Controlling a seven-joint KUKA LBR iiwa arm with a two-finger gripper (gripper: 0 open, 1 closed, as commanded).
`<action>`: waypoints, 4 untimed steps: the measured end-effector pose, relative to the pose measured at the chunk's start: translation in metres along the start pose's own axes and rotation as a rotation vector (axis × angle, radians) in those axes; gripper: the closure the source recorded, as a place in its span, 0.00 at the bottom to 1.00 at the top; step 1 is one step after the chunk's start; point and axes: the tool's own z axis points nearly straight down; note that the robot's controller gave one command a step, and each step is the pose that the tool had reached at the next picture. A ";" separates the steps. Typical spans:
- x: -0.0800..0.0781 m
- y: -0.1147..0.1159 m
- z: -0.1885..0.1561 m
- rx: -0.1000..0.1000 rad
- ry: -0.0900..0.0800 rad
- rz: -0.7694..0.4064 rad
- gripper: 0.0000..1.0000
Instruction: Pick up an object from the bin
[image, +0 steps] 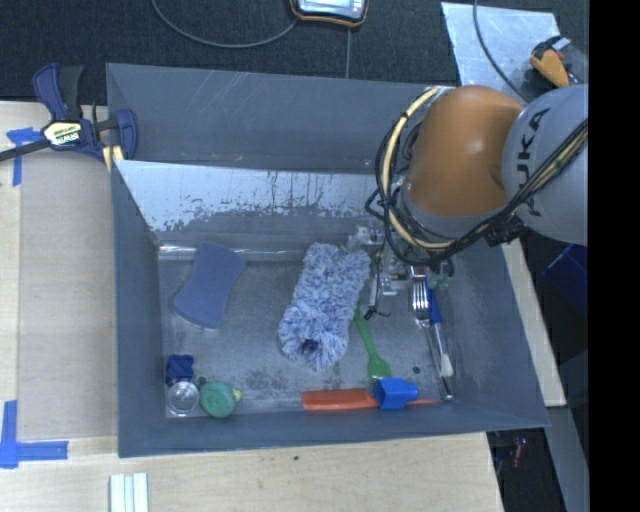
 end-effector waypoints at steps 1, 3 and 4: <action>-0.002 0.000 -0.005 0.000 -0.009 0.000 0.00; -0.031 0.011 0.093 0.004 -0.017 -0.281 0.00; -0.032 0.009 0.092 0.003 -0.019 -0.236 0.00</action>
Offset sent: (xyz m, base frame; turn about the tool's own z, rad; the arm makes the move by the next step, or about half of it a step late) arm 0.0280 0.0079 -0.0961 -0.1994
